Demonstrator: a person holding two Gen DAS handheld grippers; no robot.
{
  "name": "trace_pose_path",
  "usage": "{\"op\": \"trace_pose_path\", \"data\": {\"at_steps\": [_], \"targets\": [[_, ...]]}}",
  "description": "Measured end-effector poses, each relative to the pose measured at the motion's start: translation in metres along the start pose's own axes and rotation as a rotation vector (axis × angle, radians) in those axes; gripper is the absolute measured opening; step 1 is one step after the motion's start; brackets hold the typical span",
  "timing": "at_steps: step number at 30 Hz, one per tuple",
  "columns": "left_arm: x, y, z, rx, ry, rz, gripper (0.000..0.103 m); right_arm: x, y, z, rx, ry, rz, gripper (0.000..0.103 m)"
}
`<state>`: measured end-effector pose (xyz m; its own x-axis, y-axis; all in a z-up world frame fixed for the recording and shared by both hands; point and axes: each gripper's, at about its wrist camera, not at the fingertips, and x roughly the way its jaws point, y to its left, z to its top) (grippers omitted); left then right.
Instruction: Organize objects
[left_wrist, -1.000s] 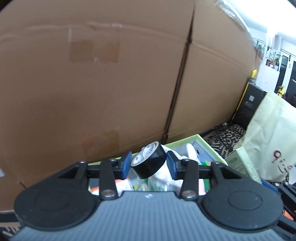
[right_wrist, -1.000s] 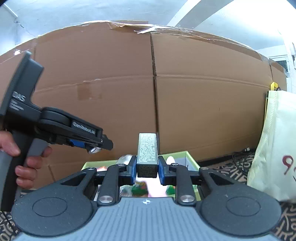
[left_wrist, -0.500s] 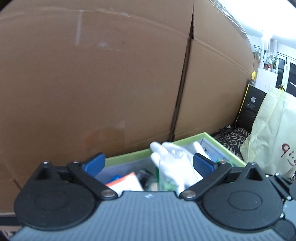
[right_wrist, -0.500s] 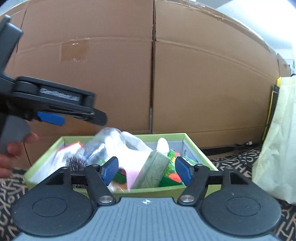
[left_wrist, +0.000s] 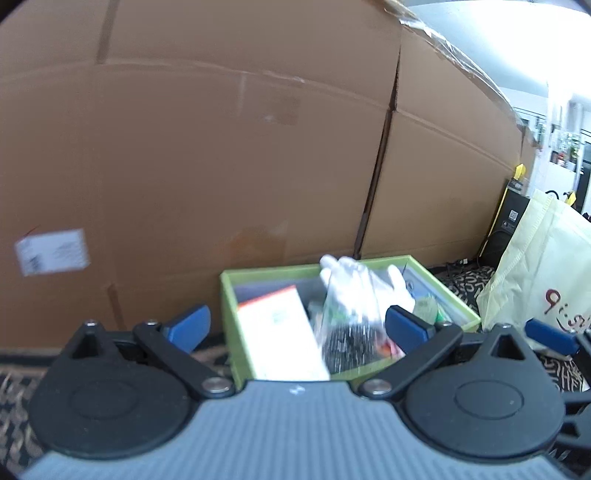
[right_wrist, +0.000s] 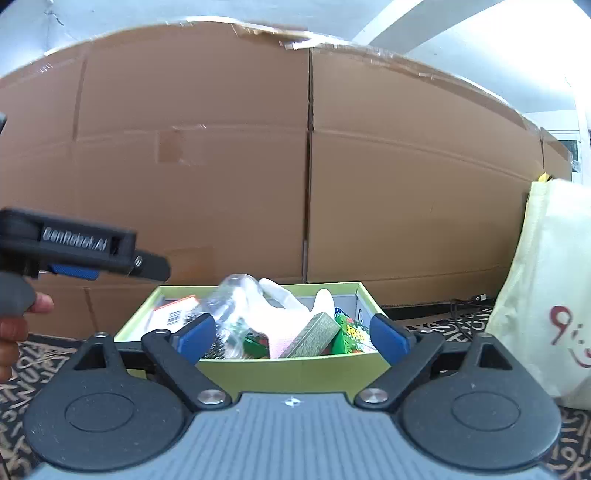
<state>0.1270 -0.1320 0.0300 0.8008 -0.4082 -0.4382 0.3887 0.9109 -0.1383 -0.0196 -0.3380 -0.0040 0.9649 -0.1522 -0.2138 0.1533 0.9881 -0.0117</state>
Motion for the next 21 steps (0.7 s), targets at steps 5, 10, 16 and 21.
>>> {"op": "trace_pose_path", "data": {"at_steps": [5, 10, 16, 21], "targets": [[-0.051, 0.003, -0.034, -0.013, 0.057, 0.058, 0.103, -0.039, 0.0, -0.008, -0.039, 0.048, 0.024, 0.099], [-0.073, -0.007, -0.07, 0.017, 0.114, 0.098, 0.103, -0.058, -0.001, -0.029, -0.064, 0.131, 0.005, 0.1], [-0.071, -0.016, -0.089, 0.038, 0.161, 0.146, 0.103, -0.062, -0.006, -0.044, -0.046, 0.2, -0.045, 0.1], [-0.073, -0.017, -0.092, 0.039, 0.164, 0.163, 0.103, -0.064, -0.01, -0.046, -0.022, 0.197, -0.053, 0.1]]}}
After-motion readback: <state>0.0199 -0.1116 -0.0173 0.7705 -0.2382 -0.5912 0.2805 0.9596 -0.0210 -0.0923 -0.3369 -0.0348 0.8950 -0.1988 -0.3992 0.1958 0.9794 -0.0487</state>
